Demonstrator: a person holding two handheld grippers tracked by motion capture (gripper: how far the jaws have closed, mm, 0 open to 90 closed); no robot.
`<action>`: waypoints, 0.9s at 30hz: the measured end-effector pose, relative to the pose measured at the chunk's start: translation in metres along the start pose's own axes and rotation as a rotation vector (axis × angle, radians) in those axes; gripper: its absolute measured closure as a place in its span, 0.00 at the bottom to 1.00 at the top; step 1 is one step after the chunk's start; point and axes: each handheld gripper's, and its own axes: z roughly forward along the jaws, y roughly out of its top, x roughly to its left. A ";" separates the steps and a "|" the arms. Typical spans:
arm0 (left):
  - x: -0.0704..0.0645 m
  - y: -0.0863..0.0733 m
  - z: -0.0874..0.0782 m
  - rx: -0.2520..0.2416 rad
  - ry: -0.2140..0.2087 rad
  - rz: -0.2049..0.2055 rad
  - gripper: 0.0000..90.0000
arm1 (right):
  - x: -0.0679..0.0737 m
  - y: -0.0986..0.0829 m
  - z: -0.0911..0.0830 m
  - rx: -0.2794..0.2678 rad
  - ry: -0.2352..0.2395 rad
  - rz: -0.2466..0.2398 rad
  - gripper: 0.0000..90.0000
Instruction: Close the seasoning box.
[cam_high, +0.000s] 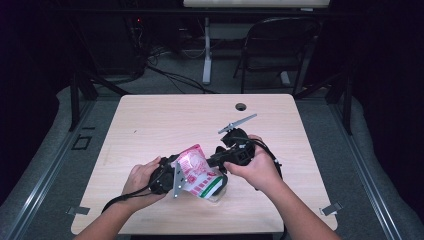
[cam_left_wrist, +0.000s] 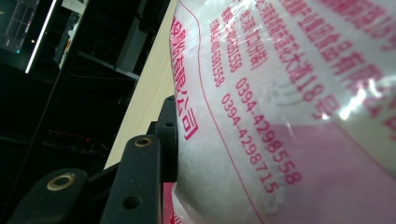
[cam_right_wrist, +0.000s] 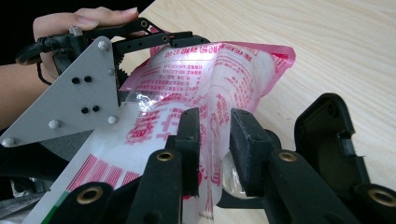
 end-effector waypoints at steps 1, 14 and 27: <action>0.000 0.000 0.000 0.000 0.000 0.000 0.71 | 0.000 0.000 0.000 0.000 0.000 0.000 0.82; -0.003 0.003 0.002 0.005 0.015 0.026 0.71 | -0.002 -0.005 0.014 0.031 -0.004 0.005 0.98; 0.000 0.001 0.001 0.016 0.025 0.029 0.71 | -0.003 -0.010 0.007 -0.010 -0.011 -0.011 0.88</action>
